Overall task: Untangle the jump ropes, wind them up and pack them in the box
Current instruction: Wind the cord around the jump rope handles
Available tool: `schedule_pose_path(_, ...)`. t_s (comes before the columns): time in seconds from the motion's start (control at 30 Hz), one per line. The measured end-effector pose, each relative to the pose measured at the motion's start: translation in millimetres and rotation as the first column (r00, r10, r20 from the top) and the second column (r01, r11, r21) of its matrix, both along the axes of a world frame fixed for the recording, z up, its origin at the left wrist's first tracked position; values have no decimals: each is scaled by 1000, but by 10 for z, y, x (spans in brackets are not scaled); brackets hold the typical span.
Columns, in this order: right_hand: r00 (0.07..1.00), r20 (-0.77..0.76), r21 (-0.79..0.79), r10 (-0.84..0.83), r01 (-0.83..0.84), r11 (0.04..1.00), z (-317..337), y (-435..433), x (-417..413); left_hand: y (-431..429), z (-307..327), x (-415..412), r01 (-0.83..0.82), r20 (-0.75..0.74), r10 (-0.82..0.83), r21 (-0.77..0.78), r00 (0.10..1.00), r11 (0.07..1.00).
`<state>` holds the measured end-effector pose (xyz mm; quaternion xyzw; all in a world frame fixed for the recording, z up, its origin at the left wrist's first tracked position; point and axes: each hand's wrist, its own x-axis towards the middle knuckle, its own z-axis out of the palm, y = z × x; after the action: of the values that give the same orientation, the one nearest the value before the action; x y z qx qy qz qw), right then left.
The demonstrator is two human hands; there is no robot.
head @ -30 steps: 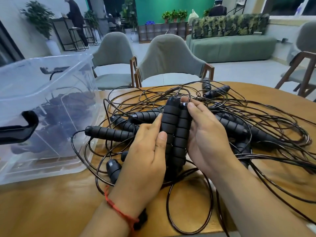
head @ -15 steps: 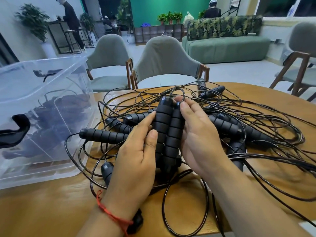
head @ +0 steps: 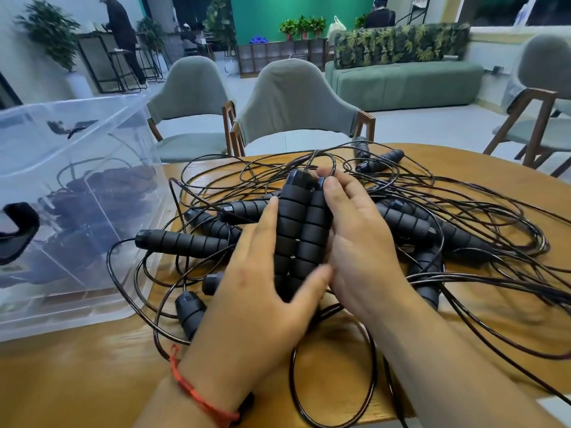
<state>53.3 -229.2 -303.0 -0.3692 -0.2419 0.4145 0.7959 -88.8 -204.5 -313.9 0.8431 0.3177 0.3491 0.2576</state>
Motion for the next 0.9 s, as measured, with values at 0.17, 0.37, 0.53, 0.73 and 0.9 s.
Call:
schedule_pose_path(0.17,975,222,-3,12,-11,1000,93,-30,-87,-83,116,-2,-150,-105,159,95,982,984)
schedule_pose_path(0.37,699,714,-88,26,53,995,243,-141,-179,65,303,-207,-391,-137,421,198,897,899)
schedule_pose_path(0.53,431,894,-49,-121,363,930,170,-178,10,160,299,-346,-361,-233,408,219,883,906)
schedule_pose_path(0.73,156,988,-21,-6,170,985,161,-163,159,272,296,-500,-198,-204,254,258,946,946)
schedule_pose_path(0.9,378,926,-8,6,3,1000,123,-177,113,182,369,-485,-49,97,56,-72,994,996)
